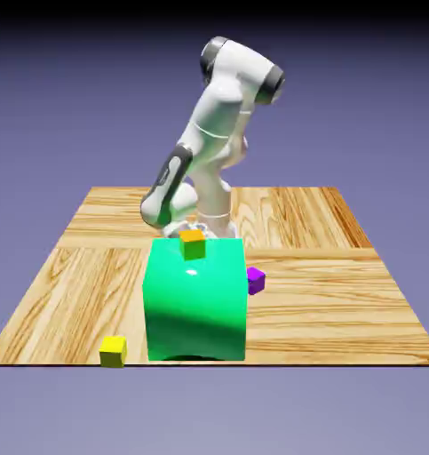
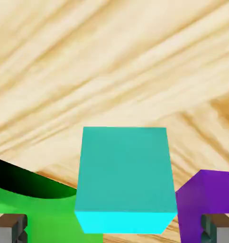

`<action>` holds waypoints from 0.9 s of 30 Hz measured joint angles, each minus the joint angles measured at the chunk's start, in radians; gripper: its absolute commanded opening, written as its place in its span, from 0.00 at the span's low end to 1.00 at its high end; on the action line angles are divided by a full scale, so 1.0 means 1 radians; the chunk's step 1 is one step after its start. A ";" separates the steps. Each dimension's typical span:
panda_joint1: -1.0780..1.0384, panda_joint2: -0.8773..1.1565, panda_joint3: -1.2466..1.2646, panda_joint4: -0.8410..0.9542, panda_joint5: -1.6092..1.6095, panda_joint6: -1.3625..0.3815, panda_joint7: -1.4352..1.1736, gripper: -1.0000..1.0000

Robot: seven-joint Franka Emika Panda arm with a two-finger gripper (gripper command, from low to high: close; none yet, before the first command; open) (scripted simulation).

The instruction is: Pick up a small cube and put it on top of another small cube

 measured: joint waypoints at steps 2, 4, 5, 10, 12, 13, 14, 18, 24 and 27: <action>-0.035 0.025 0.072 0.015 0.044 -0.013 -0.007 0.50; -0.070 0.050 0.145 0.029 0.088 -0.026 -0.015 0.50; -0.087 0.063 0.181 0.036 0.110 -0.033 -0.018 0.50; -0.058 0.042 0.121 0.024 0.076 -0.022 -0.013 0.00; -0.023 0.017 0.049 0.010 0.032 -0.009 -0.005 0.00; -0.006 0.004 0.013 0.002 0.010 -0.002 -0.002 0.00; 0.011 -0.008 -0.024 -0.005 -0.012 0.004 0.002 0.00; 0.081 -0.058 -0.169 -0.034 -0.100 0.031 0.016 0.00; 0.069 -0.102 -0.338 -0.006 -0.289 0.106 0.039 0.00; -0.008 -0.126 -0.358 0.060 -0.419 0.147 0.078 0.00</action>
